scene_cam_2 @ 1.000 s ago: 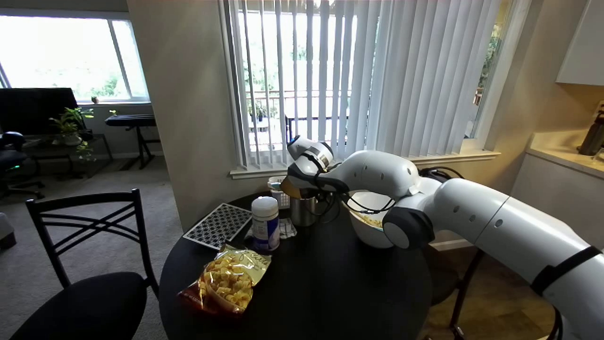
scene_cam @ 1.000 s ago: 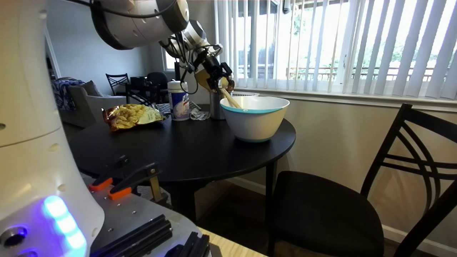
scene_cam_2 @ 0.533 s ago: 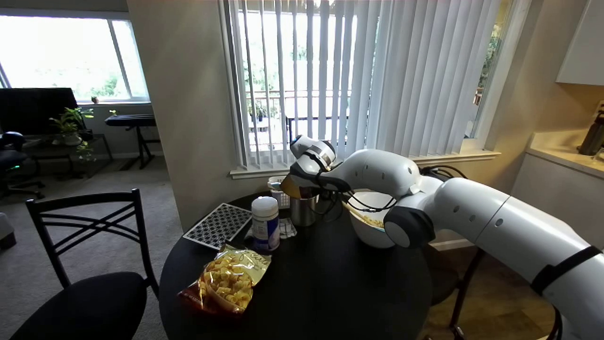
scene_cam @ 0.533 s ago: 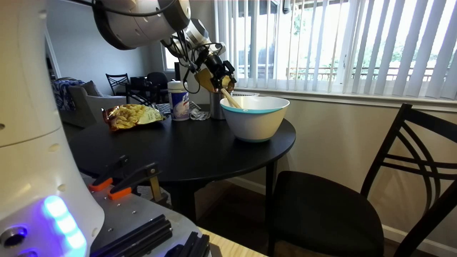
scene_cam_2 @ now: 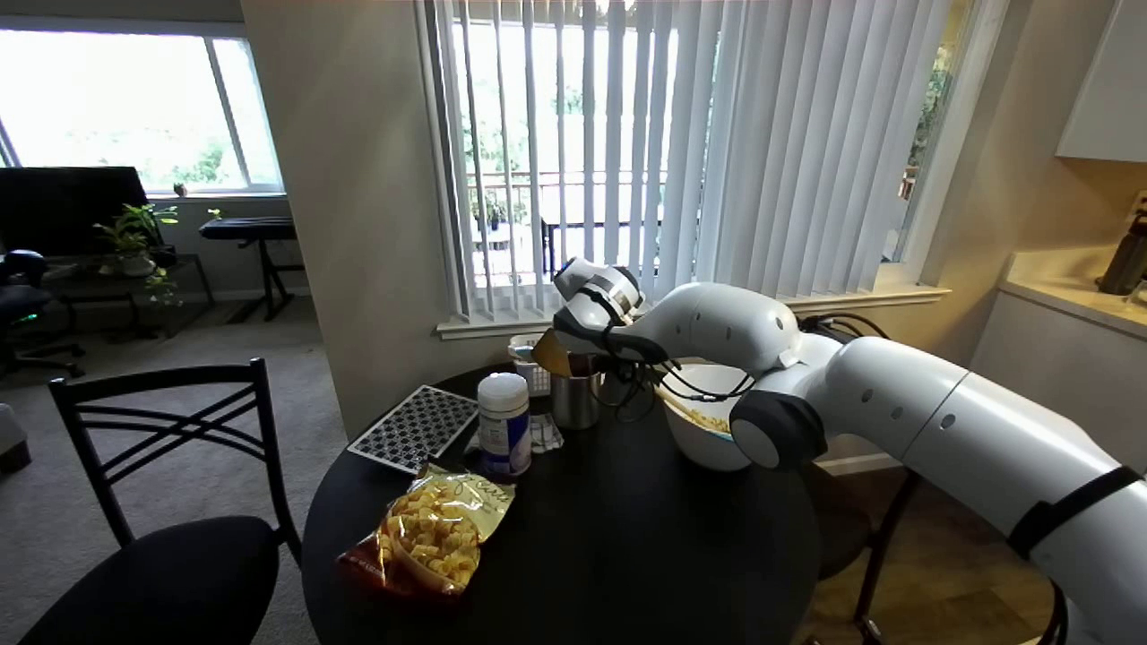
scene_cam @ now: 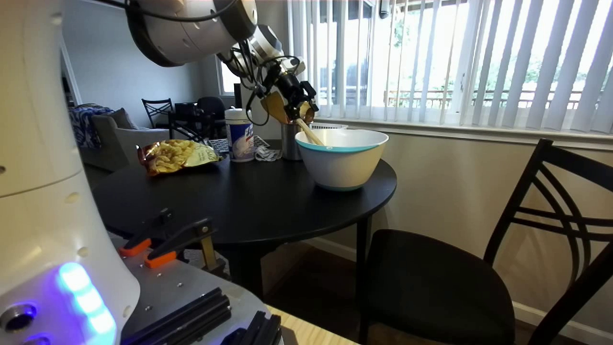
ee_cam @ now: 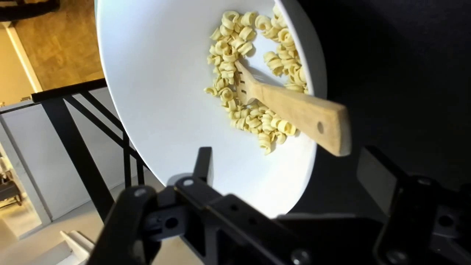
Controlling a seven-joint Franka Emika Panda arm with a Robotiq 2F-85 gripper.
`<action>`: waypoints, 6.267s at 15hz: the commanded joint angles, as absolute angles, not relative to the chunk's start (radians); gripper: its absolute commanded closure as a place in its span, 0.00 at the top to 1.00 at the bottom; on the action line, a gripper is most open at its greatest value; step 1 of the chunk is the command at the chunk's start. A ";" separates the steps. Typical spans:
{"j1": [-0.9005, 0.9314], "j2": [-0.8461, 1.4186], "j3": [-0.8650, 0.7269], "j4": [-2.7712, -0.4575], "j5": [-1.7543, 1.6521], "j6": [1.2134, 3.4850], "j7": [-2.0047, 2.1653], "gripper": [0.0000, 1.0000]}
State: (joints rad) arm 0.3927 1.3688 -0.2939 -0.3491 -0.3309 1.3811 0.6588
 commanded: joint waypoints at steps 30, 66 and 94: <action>0.422 1.372 -0.272 -0.352 -0.366 1.259 0.450 0.41; 0.219 1.139 -0.079 -0.345 -0.039 1.221 1.034 0.03; 0.006 1.198 -0.056 -0.348 0.048 1.485 1.487 0.03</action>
